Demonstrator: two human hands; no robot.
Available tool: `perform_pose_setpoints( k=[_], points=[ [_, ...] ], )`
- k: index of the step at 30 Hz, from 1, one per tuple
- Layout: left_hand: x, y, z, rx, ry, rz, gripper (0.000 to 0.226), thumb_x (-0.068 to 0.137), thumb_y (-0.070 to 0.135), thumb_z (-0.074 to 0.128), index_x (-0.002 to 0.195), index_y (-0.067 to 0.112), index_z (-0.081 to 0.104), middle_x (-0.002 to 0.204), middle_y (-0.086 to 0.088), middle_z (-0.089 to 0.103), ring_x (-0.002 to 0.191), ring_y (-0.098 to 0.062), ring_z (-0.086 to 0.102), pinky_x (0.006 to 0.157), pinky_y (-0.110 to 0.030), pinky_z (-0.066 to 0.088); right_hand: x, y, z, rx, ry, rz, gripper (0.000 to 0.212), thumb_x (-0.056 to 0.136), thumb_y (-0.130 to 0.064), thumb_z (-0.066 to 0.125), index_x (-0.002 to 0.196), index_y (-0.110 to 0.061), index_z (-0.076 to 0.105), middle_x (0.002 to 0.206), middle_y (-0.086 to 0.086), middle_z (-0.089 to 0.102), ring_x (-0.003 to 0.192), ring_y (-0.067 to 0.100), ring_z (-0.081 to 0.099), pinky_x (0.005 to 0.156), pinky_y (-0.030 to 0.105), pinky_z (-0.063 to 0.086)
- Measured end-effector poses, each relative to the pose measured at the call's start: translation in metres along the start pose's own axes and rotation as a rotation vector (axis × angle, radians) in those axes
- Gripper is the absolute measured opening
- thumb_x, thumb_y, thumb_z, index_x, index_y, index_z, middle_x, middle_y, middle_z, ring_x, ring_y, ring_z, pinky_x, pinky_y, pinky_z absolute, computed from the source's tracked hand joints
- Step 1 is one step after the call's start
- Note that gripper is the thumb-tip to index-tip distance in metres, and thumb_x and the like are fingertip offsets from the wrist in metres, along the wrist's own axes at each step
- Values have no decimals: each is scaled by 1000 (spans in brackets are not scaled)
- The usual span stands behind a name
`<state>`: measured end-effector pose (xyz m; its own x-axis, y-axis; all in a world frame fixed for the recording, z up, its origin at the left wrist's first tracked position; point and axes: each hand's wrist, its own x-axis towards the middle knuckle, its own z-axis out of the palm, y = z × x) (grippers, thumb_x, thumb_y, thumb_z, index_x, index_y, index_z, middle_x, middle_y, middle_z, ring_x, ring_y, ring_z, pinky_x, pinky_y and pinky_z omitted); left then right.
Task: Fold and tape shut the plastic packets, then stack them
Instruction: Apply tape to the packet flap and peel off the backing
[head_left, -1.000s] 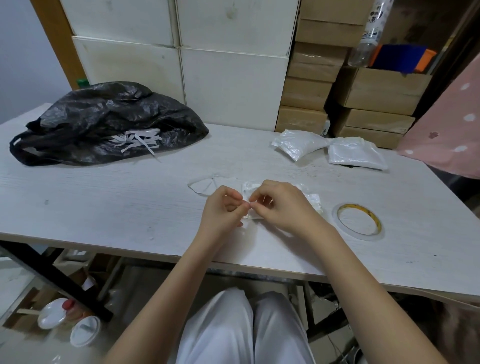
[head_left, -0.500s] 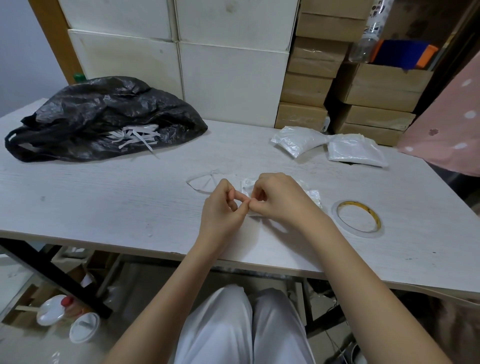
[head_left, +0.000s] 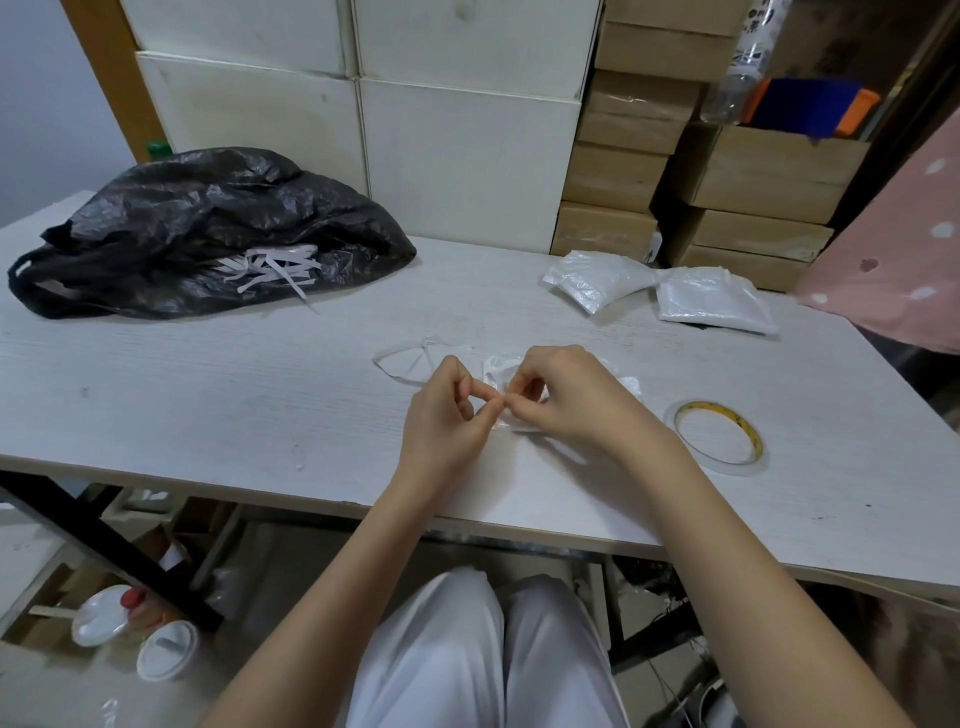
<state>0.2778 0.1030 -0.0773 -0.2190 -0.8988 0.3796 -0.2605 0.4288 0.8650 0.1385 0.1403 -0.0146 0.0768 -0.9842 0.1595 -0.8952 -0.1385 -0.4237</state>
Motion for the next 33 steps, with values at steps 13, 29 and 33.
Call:
perform_pose_setpoints(
  k=[13,29,33],
  points=[
    [0,1,-1,-23,1,3,45,77,5,66,67,19,25,67,27,64,77,-35,60,58,-18,36,0,11,4,123,28,49,6,77,-15,65,72,-14,66,73,-2,65,72,15,61,71,38,52],
    [-1,5,-2,-31,-33,-23,46,77,5,66,66,20,25,67,27,64,75,-33,59,58,-19,36,3,9,5,102,13,29,7,80,-17,61,75,-17,64,76,-6,65,75,12,62,71,37,53],
    [-2,4,-2,-40,-34,-36,44,78,5,65,66,20,26,68,21,66,69,-32,56,59,-19,36,2,10,5,100,35,29,8,80,-18,60,76,-13,64,78,-3,65,75,15,61,71,37,53]
  ],
)
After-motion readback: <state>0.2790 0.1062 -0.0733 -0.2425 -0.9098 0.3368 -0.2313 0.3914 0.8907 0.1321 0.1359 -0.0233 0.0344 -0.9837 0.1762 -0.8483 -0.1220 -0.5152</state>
